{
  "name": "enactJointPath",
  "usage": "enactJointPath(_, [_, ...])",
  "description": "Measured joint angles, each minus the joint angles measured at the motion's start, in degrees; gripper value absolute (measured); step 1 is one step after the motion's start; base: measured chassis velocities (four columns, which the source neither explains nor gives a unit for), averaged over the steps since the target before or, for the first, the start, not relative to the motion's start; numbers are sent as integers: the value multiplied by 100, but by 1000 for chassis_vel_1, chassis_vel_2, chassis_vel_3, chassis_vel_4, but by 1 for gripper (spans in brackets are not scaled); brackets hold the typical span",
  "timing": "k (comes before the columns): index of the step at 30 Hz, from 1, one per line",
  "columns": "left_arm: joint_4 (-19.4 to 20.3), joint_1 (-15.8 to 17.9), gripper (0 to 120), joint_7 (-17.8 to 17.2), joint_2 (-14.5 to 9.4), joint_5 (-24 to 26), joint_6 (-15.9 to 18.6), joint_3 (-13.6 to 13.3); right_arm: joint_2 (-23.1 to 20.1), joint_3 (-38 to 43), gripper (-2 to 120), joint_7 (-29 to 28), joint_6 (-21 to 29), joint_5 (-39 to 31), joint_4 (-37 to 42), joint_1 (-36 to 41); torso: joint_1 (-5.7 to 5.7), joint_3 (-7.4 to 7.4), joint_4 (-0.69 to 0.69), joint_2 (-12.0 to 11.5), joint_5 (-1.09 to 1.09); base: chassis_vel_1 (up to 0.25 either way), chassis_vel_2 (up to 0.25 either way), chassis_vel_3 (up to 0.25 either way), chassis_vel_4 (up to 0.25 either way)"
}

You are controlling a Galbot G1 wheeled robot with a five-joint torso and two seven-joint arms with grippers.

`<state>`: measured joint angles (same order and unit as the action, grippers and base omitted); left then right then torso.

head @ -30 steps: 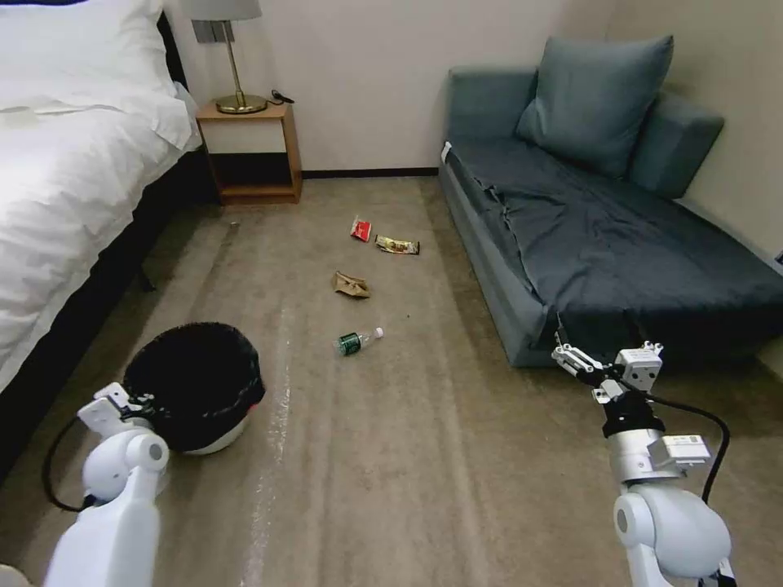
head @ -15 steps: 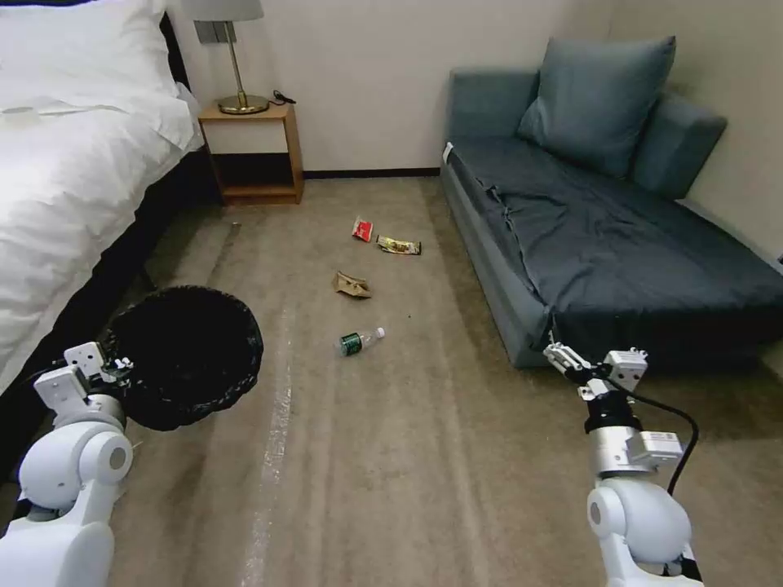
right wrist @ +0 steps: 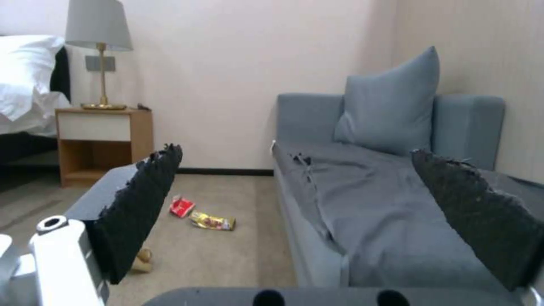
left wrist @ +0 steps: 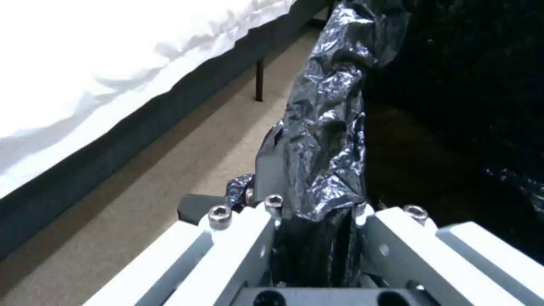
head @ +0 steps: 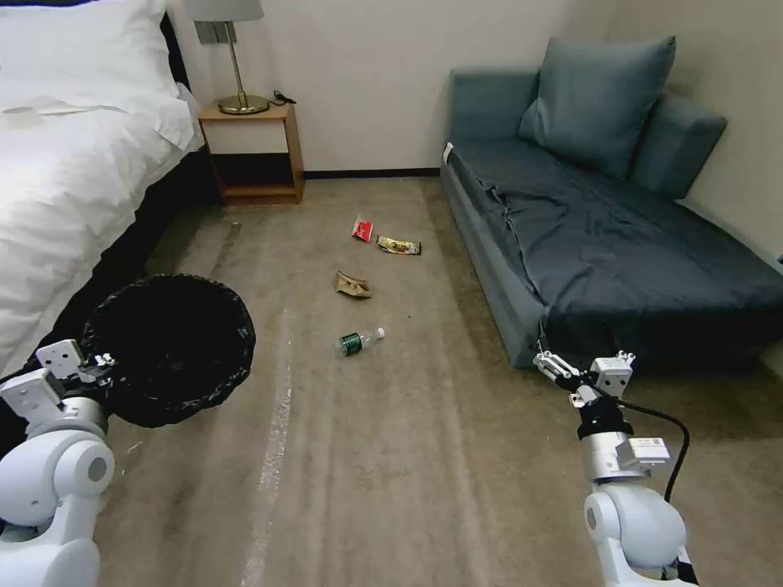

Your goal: Pick up the trash bin, then pick up the garbage on the floor and place it into the trash bin.

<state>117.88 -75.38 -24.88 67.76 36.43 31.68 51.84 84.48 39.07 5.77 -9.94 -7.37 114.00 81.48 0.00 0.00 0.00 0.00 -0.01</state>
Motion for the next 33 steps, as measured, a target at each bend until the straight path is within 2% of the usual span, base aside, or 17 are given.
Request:
enactJointPath(9, [-9,100,2,6,59,-57,-21,-69,30,18,100,89,-26,23,-44,6,0,0,0,1,1,0,0,0,0])
enactJointPath(17, [-88,143,2,2,111,-105,-21,-189,37,61,100,129,-111,33,-108,60,0,0,-1,1,1,-86,83,83,-87])
enactJointPath(33, [-154,229,2,-21,143,-133,-21,-221,49,74,100,250,-128,75,-155,62,0,0,0,1,1,-33,30,34,-32])
